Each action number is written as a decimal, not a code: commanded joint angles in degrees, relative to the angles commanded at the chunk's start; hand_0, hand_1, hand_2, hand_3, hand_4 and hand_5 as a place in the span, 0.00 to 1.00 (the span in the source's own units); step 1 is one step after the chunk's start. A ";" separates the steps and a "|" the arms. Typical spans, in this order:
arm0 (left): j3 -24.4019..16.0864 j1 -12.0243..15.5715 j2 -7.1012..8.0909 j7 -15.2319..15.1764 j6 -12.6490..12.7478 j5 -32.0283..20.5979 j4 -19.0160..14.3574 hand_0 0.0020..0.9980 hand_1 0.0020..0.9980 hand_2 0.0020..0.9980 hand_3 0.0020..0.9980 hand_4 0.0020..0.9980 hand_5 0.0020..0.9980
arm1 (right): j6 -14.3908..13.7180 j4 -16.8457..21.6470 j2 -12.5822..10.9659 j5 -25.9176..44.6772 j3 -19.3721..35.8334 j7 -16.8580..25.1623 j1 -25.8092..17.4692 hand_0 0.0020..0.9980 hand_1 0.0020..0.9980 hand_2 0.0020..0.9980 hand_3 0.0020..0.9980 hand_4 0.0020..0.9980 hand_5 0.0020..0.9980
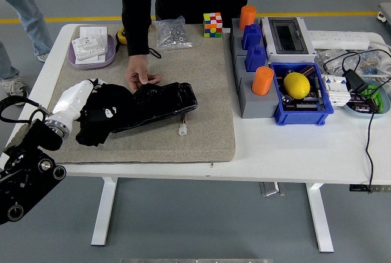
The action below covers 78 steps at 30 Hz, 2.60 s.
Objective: Pick the rag up,wipe the panel,place it on the desk
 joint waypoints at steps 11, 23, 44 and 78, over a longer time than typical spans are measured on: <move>3.89 -2.94 -2.06 0.21 0.34 -0.58 1.10 0.22 0.10 0.46 0.31 0.00 0.00 | 0.20 -0.09 -0.05 -0.04 -0.28 0.02 0.13 0.69 0.45 0.64 0.62 1.00 0.70; 7.47 -7.28 -5.55 0.13 0.30 -1.71 4.67 0.22 0.10 0.46 0.31 0.00 0.00 | 0.45 -0.15 -0.07 -0.20 -0.18 -0.04 0.24 0.69 0.45 0.64 0.62 1.00 0.70; 16.85 -15.01 -11.22 0.61 -0.12 -3.40 8.97 0.22 0.10 0.46 0.32 0.00 0.00 | 0.64 -0.18 -0.03 -0.22 -0.66 -0.07 0.72 0.69 0.45 0.64 0.62 1.00 0.70; 21.54 -18.67 -14.70 2.43 -0.57 -3.17 10.98 0.22 0.11 0.46 0.33 0.00 0.00 | 0.70 -0.24 -0.08 0.38 -1.81 -0.12 0.99 0.69 0.45 0.64 0.62 1.00 0.70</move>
